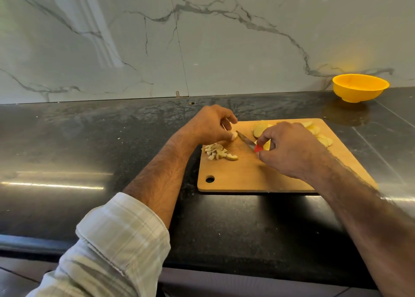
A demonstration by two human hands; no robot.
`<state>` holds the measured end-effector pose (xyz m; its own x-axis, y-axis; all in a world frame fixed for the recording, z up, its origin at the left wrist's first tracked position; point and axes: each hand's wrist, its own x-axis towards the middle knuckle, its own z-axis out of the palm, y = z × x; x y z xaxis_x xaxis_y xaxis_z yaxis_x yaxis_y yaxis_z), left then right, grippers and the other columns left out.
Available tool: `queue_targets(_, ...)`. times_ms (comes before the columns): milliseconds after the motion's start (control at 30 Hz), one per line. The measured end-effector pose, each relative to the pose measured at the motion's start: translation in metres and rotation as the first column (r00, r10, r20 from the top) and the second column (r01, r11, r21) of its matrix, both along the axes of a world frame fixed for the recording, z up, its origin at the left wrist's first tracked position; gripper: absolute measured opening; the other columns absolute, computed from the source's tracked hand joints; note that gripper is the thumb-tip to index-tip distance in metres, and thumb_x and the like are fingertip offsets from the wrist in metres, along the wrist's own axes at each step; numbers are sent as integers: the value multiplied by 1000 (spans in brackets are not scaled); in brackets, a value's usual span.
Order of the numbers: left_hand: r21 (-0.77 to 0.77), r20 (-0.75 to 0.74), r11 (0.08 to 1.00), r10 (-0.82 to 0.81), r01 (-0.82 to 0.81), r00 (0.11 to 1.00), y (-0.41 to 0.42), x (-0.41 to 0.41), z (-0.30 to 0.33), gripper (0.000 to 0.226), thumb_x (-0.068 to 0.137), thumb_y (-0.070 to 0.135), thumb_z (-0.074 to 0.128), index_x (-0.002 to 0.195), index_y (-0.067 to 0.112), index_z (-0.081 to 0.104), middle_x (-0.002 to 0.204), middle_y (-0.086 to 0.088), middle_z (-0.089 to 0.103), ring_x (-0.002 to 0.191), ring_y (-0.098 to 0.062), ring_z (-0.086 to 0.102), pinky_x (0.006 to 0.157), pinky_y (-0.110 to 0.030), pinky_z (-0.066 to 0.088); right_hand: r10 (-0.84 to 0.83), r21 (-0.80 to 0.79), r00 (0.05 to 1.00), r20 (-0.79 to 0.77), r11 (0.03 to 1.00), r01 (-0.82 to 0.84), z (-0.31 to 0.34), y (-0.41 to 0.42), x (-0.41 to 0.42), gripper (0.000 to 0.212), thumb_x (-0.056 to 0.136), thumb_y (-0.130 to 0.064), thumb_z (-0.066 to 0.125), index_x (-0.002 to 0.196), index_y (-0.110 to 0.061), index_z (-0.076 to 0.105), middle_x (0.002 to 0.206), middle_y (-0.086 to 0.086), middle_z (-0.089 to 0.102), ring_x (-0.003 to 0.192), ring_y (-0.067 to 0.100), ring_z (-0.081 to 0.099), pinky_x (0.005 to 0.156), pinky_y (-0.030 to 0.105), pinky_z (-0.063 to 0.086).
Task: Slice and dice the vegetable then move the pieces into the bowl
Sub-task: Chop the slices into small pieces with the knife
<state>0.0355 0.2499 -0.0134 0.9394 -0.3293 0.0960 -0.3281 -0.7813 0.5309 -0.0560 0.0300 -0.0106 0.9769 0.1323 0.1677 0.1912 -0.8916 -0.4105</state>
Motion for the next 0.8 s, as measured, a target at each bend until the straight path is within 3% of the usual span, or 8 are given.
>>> queue_targets(267, 93, -50, 995, -18, 22, 999, 4, 2, 3, 27, 88, 26, 85, 113, 25, 75, 115, 7, 70, 105, -8, 65, 91, -29, 55, -2, -144, 997, -81, 989, -10, -1, 13, -11, 30, 96, -41, 64, 123, -27, 65, 110, -4, 62, 100, 16, 55, 82, 33, 53)
queue_targets(367, 86, -53, 996, -30, 34, 998, 3, 2, 3, 22, 89, 22, 85, 110, 26, 78, 115, 7, 72, 104, -7, 66, 84, -25, 52, -41, -178, 996, -84, 984, 25, 2, 15, -15, 33, 98, -37, 63, 128, -23, 61, 119, 0, 61, 103, 18, 54, 85, 34, 54)
queue_targets(533, 61, -71, 997, -44, 48, 997, 4, 1, 4, 23, 86, 20, 87, 108, 24, 80, 111, 9, 73, 99, -4, 67, 79, -18, 49, -111, -213, 992, -64, 972, 95, 5, 12, -15, 35, 96, -34, 64, 129, -22, 61, 118, 0, 62, 101, 19, 56, 82, 35, 56)
queue_targets(700, 41, -75, 997, -64, 67, 995, 3, -3, 6, 24, 84, 20, 89, 107, 21, 82, 102, 9, 76, 95, -4, 69, 87, -24, 57, -16, -145, 999, -46, 989, 9, 7, 22, -21, 37, 98, -36, 61, 135, -28, 60, 116, -2, 62, 100, 16, 54, 77, 31, 52)
queue_targets(800, 53, -68, 996, -62, 65, 996, 0, -5, 7, 26, 85, 26, 89, 110, 22, 81, 96, 10, 74, 89, -4, 68, 80, -23, 56, -10, -158, 999, -33, 987, 5, 8, 27, -24, 36, 99, -37, 60, 134, -27, 61, 113, -1, 63, 99, 16, 56, 78, 32, 55)
